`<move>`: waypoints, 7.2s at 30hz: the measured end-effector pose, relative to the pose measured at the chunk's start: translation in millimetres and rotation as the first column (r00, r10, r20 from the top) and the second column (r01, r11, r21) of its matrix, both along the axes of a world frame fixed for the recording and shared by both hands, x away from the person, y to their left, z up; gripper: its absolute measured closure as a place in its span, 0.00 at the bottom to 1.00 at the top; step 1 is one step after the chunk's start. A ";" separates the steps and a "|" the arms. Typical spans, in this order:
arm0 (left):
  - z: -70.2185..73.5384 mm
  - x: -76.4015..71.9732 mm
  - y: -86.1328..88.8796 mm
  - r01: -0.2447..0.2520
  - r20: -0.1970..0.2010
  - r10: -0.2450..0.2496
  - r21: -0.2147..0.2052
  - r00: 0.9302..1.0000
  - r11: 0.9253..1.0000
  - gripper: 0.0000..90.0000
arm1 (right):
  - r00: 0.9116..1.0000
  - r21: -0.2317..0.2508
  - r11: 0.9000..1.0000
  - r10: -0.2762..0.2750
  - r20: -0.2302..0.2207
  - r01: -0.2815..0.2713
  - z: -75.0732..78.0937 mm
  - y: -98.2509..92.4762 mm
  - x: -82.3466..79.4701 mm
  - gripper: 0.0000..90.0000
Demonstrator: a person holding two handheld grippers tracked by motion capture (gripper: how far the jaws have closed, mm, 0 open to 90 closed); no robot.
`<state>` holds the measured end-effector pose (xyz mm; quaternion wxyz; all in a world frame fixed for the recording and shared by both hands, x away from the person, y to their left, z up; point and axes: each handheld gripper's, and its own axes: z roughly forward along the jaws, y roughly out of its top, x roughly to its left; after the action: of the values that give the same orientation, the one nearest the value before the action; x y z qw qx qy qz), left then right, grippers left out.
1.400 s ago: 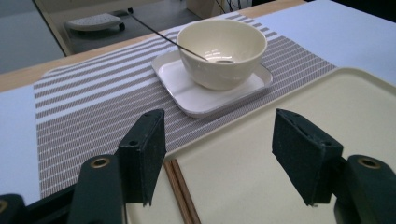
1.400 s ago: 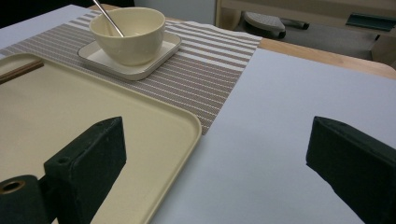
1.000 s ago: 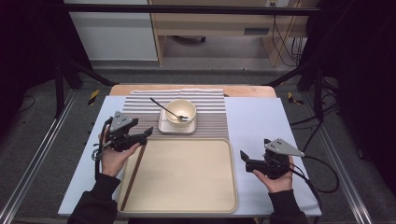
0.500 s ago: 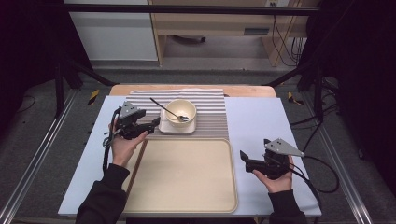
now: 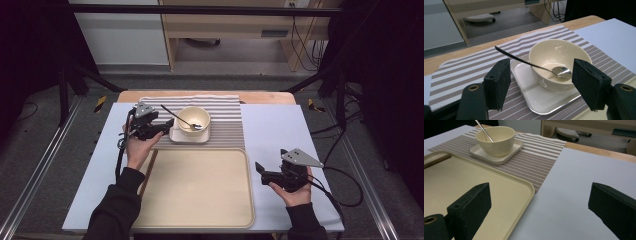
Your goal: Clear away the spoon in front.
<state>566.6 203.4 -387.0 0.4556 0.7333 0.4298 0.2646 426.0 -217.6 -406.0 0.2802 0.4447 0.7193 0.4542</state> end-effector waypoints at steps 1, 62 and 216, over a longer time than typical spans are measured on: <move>-0.9 2.2 0.1 0.000 -0.004 0.000 0.000 1.000 1.000 0.34 | 1.000 0.002 1.000 0.003 -0.001 -0.003 -0.1 0.1 0.2 0.06; -33.1 62.9 -5.0 -0.070 -0.064 0.068 -0.038 0.996 0.997 0.74 | 1.000 -0.012 1.000 0.021 -0.020 -0.021 -5.4 5.0 2.7 0.06; -47.3 -125.1 -13.5 0.202 -0.073 -0.208 -0.078 0.975 0.976 0.81 | 0.999 -0.013 0.999 0.029 -0.015 -0.029 -2.0 5.7 -1.8 0.05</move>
<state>441.5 189.9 -434.3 0.4884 0.7673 0.3788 0.1711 424.2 -211.9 -408.0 0.2712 0.4358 0.7307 0.4501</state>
